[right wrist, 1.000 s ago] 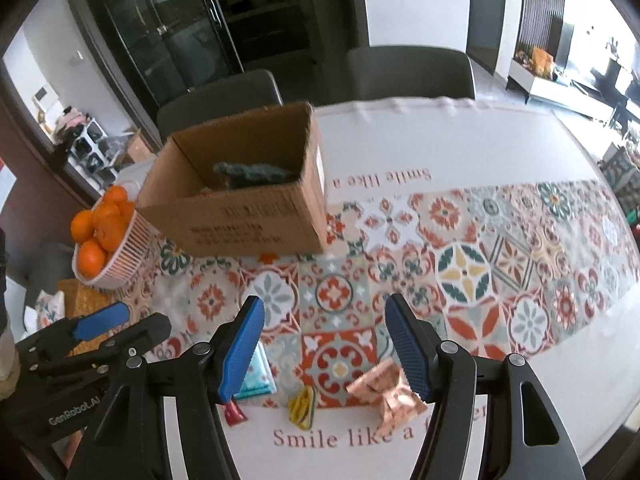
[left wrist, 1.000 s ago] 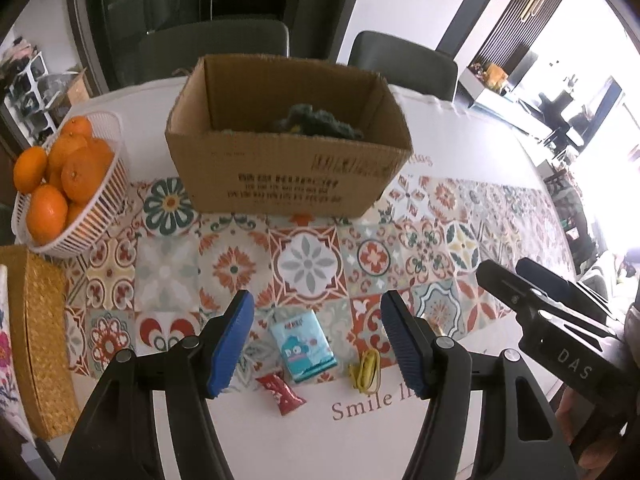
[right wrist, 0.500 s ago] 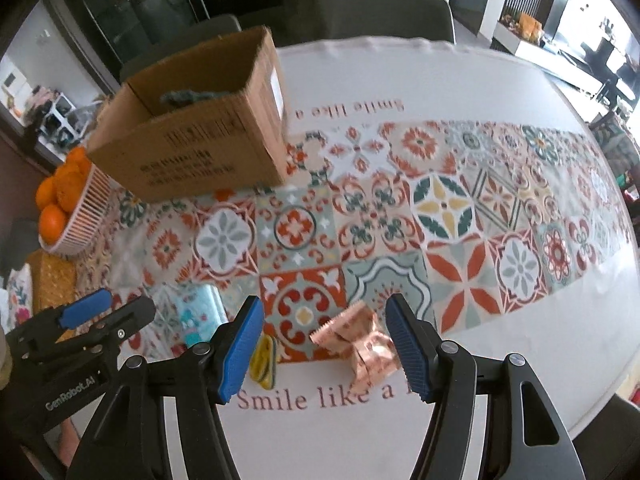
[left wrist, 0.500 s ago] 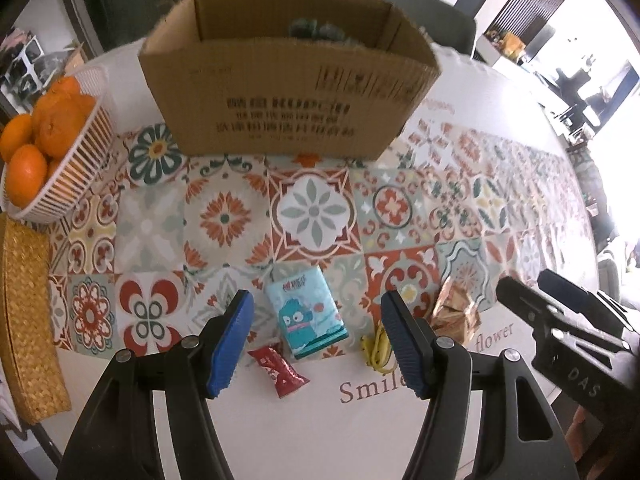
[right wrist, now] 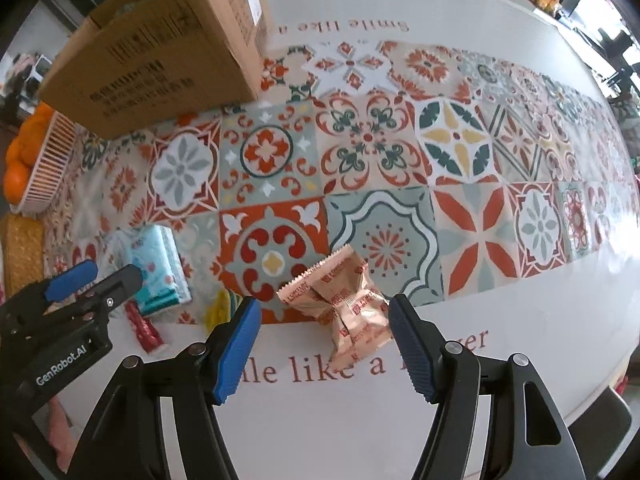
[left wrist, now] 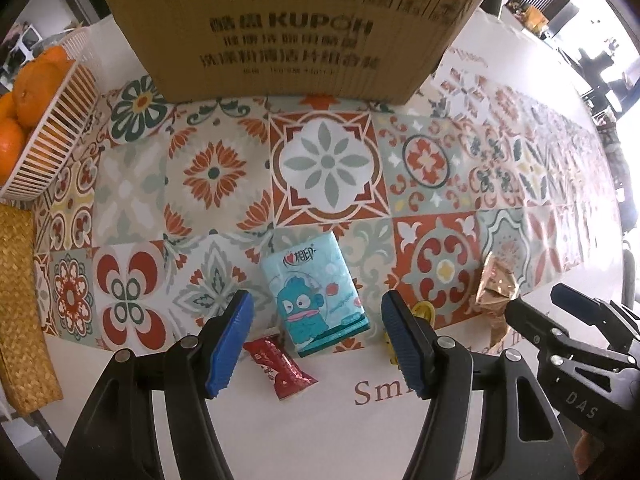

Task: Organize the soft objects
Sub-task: 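Move both tools back toward the blue tissue pack and gold wrapper, then grasp the blue tissue pack with the left tool while the right tool grasps the Fortune Biscuits packet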

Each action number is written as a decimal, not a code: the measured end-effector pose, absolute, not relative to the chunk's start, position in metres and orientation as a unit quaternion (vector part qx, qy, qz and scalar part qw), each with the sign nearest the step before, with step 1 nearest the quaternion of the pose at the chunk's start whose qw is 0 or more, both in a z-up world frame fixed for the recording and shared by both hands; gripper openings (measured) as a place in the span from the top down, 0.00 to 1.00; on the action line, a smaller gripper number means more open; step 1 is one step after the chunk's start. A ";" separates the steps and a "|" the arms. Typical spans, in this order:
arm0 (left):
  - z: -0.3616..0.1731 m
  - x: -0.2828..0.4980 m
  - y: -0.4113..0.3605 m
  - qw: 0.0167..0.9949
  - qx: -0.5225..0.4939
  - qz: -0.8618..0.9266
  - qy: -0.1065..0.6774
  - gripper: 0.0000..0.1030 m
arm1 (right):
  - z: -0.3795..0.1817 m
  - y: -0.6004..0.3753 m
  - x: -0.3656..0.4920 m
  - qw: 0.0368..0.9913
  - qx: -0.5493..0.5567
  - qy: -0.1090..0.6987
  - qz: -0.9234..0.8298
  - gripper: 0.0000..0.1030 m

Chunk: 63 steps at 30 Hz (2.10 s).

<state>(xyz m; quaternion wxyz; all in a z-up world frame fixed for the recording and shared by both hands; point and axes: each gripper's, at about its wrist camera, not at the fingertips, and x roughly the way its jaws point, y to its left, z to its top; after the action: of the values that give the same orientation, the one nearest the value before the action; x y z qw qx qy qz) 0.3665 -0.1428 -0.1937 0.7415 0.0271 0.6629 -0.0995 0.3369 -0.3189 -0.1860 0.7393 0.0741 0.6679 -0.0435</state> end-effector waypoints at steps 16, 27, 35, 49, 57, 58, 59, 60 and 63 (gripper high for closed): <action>-0.227 0.380 -0.148 0.730 0.037 -0.071 0.679 0.35 | -0.229 -0.315 0.339 0.696 0.038 0.716 -0.032 0.35; -0.258 0.381 -0.140 0.718 0.032 -0.063 0.693 0.33 | -0.248 -0.317 0.341 0.696 0.030 0.717 -0.029 0.38; -0.271 0.377 -0.151 0.719 0.031 -0.070 0.690 0.42 | -0.259 -0.325 0.351 0.701 0.054 0.711 -0.030 0.53; -0.232 0.375 -0.170 0.741 0.041 -0.099 0.662 0.44 | -0.227 -0.323 0.340 0.733 0.050 0.678 -0.028 0.55; -0.195 0.369 -0.156 0.763 0.042 -0.114 0.635 0.44 | -0.193 -0.317 0.344 0.759 0.050 0.649 -0.020 0.55; -0.189 0.369 -0.154 0.766 0.041 -0.115 0.631 0.44 | -0.188 -0.316 0.344 0.763 0.050 0.644 -0.018 0.55; -0.183 0.368 -0.152 0.769 0.040 -0.115 0.627 0.44 | -0.183 -0.314 0.343 0.768 0.050 0.639 -0.016 0.55; -0.178 0.368 -0.153 0.773 0.040 -0.115 0.623 0.44 | -0.179 -0.313 0.342 0.772 0.049 0.634 -0.014 0.55; -0.162 0.366 -0.149 0.785 0.036 -0.115 0.608 0.44 | -0.165 -0.309 0.342 0.785 0.048 0.618 -0.006 0.55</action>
<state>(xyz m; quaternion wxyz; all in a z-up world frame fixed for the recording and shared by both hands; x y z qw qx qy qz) 0.3657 -0.1494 -0.1623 0.7850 0.0360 0.6077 -0.1147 0.3416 -0.3089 -0.1647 0.7850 0.0481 0.6176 -0.0060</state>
